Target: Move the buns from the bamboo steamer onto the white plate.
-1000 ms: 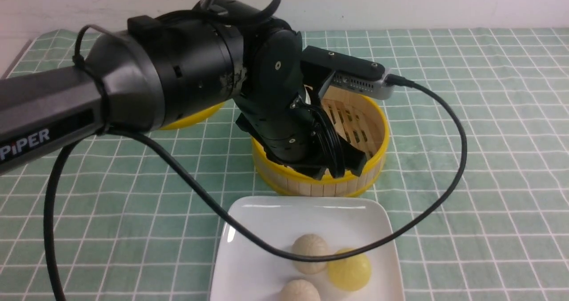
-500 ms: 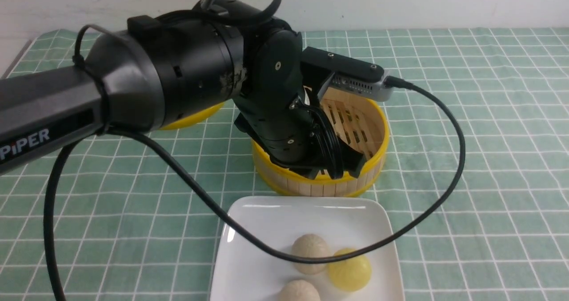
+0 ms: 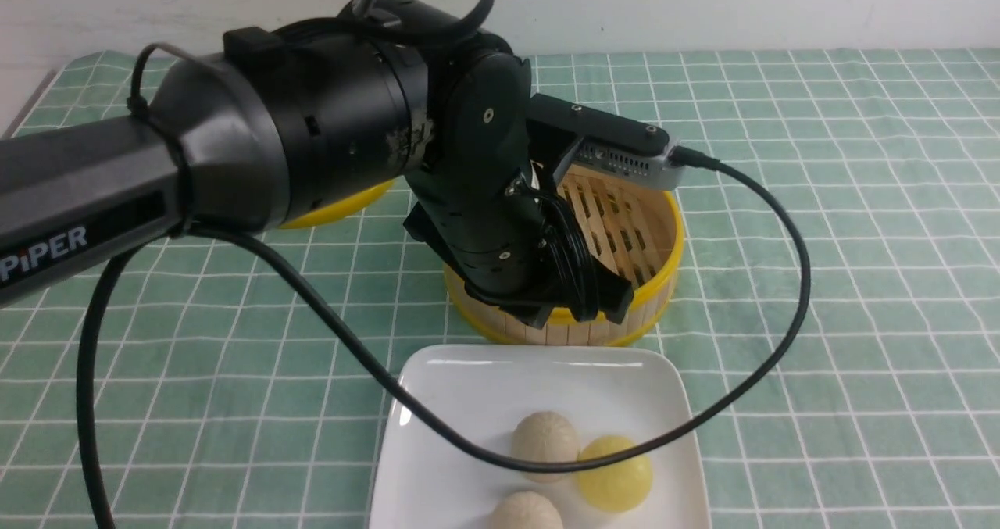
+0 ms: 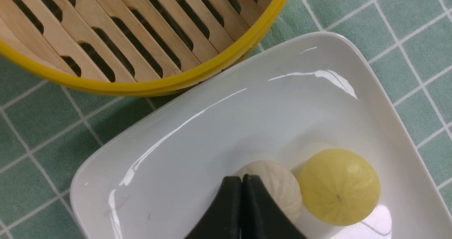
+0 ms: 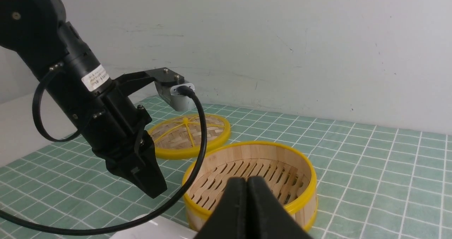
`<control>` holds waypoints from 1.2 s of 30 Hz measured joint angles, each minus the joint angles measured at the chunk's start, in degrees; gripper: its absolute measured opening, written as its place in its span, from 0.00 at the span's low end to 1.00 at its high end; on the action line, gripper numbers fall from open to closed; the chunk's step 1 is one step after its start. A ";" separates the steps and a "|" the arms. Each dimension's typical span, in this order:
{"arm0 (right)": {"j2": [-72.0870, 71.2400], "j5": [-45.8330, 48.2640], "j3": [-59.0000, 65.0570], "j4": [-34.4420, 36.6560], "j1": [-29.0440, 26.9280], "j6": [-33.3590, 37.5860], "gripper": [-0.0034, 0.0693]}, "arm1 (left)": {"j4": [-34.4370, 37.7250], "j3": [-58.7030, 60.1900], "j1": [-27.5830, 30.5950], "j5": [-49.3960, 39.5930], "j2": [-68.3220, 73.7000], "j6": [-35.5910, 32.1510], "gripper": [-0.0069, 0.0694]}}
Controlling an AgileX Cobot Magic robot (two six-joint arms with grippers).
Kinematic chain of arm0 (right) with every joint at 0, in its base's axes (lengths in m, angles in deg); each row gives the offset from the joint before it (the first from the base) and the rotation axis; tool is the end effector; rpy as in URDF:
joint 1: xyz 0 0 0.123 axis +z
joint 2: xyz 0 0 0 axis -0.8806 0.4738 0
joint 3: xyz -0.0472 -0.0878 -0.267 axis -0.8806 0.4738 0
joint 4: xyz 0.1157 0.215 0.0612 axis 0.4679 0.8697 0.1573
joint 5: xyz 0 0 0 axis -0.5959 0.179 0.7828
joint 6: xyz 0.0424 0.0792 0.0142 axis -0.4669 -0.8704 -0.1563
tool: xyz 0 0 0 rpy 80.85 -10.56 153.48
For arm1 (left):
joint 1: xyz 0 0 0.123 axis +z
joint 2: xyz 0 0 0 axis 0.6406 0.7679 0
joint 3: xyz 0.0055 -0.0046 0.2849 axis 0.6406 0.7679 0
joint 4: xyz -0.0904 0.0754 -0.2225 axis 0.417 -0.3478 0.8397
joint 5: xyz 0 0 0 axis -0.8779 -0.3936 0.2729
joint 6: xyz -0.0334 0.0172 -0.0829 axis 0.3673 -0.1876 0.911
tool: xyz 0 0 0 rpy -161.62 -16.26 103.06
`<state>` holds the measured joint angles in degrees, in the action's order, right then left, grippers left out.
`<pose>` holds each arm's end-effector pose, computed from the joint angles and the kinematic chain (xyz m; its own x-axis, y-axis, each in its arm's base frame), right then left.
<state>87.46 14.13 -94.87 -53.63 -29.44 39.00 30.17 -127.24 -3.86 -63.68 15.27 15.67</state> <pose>0.0459 0.0284 0.3064 -0.0420 0.1404 -0.9892 -0.5291 0.8368 0.1412 0.2689 -0.2569 0.2881 -0.7593 0.4886 -0.4297 0.5692 0.8188 -0.0747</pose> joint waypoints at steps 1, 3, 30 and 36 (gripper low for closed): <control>0.00 0.00 0.00 0.00 0.00 0.00 0.04 | 0.00 0.00 0.00 0.01 0.00 0.07 0.11; 0.00 0.00 0.00 0.00 0.00 0.00 0.05 | 0.00 0.00 0.00 -0.20 0.00 0.07 0.12; -10.69 4.10 22.95 -0.80 -31.21 0.00 0.07 | -10.80 0.00 -0.04 -0.62 -18.36 0.13 0.13; -10.74 6.93 22.59 -0.80 -32.36 0.00 0.08 | -15.75 0.00 -0.04 -2.40 -27.91 1.31 0.13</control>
<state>76.72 21.06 -72.28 -54.43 -61.80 39.00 14.41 -127.24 -3.91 -66.08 -12.64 16.98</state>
